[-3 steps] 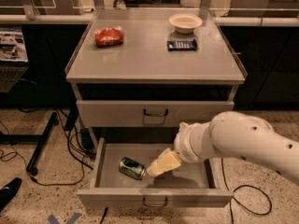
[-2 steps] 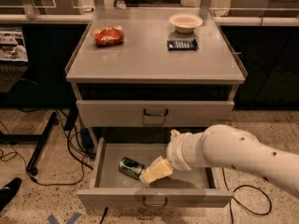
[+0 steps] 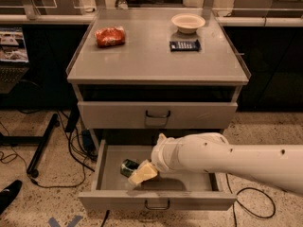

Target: Pick green can from middle drawer and place on counter

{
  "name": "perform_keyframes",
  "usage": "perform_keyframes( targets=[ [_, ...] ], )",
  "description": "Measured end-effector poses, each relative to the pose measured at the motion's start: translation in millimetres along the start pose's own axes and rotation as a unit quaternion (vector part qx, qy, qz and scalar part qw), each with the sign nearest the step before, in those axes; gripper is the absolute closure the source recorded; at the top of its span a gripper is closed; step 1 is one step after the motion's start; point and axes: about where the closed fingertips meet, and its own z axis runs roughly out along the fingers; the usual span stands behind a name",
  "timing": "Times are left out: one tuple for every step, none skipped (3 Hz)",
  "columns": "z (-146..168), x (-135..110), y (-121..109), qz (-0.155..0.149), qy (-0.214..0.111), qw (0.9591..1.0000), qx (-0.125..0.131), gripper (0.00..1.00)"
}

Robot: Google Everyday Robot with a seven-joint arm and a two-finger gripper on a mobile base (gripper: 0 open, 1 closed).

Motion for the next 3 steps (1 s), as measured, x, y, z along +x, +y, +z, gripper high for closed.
perform_keyframes(
  targets=[
    [-0.1, -0.7, 1.0, -0.002, -0.001, 1.0, -0.001, 0.0],
    [9.9, 4.7, -0.8, 0.011, -0.009, 0.9999, 0.006, 0.0],
    [44.2, 16.6, -9.3, 0.035, -0.046, 0.9982, 0.017, 0.0]
  ],
)
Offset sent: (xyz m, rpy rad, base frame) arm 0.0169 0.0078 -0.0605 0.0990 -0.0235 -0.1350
